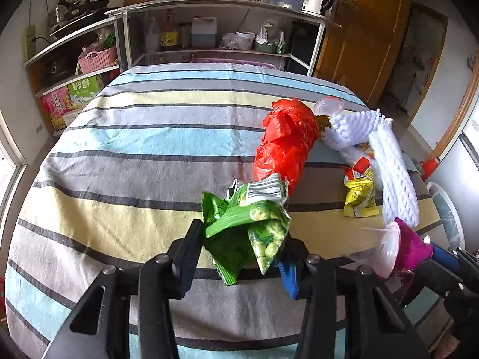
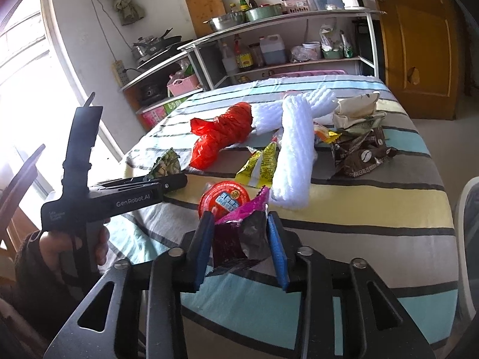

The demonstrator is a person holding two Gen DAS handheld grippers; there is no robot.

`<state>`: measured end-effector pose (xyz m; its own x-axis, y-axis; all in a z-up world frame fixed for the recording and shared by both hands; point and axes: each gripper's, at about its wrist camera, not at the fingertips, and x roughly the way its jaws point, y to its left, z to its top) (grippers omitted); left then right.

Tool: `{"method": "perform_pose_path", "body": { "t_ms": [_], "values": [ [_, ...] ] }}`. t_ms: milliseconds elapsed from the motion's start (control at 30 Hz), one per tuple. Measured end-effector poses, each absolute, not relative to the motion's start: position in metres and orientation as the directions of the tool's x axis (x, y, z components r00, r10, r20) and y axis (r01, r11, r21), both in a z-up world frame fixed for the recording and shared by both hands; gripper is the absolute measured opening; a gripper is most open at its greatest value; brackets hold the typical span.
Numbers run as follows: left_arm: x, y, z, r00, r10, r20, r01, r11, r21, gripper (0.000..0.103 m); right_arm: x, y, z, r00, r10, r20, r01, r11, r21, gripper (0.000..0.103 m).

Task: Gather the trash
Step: 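Grasp the green snack bag with the left tool while the right tool grasps the pink wrapper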

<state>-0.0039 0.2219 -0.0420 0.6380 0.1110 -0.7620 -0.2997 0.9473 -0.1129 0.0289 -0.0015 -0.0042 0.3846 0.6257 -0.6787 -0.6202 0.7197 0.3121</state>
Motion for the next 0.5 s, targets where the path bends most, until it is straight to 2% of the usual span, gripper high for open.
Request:
{"method": "perform_pose_path", "body": {
  "t_ms": [67,133,167,400,500],
  "values": [
    [-0.007,0.22,-0.037,0.655,0.11,-0.748,-0.292,0.949,-0.116,0.048,0.027,-0.002,-0.003,0.395,0.62,-0.678,-0.621,0.724,0.299,0.02],
    [-0.01,0.217,-0.031,0.667,0.12,-0.735,-0.287,0.952,-0.106,0.048,0.025,-0.003,-0.001,0.405,0.616,-0.676,-0.627,0.725,0.285,0.017],
    [-0.011,0.216,-0.029,0.671,0.119,-0.731,-0.281,0.954,-0.103,0.048,0.024,-0.005,0.001,0.404,0.627,-0.666,-0.631,0.718,0.293,0.011],
    [-0.018,0.205,-0.013,0.702,0.104,-0.705,-0.249,0.963,-0.106,0.048,0.02,-0.018,0.012,0.43,0.641,-0.636,-0.625,0.72,0.303,0.003],
    [-0.02,0.195,-0.003,0.72,0.088,-0.688,-0.219,0.97,-0.104,0.048,0.015,-0.026,0.02,0.452,0.645,-0.616,-0.623,0.723,0.3,0.002]
  ]
}}
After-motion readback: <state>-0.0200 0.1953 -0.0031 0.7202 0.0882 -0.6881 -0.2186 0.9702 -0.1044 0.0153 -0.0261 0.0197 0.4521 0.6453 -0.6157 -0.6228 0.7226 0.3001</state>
